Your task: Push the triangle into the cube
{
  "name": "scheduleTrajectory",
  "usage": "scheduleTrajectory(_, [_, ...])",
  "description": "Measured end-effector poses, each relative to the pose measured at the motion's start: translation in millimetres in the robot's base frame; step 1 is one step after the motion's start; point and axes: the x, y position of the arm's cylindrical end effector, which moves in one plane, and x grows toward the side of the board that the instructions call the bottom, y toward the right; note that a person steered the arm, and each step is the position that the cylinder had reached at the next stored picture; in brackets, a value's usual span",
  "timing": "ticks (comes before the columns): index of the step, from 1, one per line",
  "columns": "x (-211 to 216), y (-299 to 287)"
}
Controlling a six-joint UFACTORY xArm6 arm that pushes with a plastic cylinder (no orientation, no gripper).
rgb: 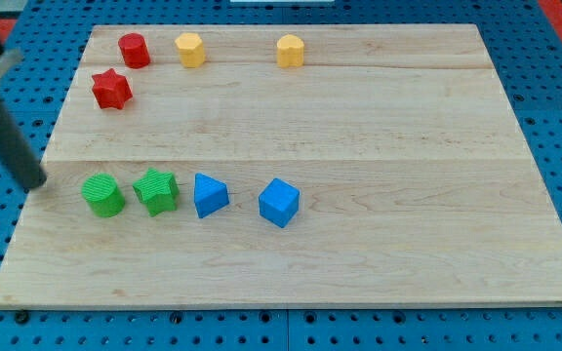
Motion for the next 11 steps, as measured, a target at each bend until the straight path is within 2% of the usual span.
scheduleTrajectory(1, [76, 83])
scheduleTrajectory(2, [74, 125])
scheduleTrajectory(5, [-29, 124])
scheduleTrajectory(6, [-41, 141])
scheduleTrajectory(7, [-19, 159])
scheduleTrajectory(9, [-14, 227])
scheduleTrajectory(11, [-66, 139])
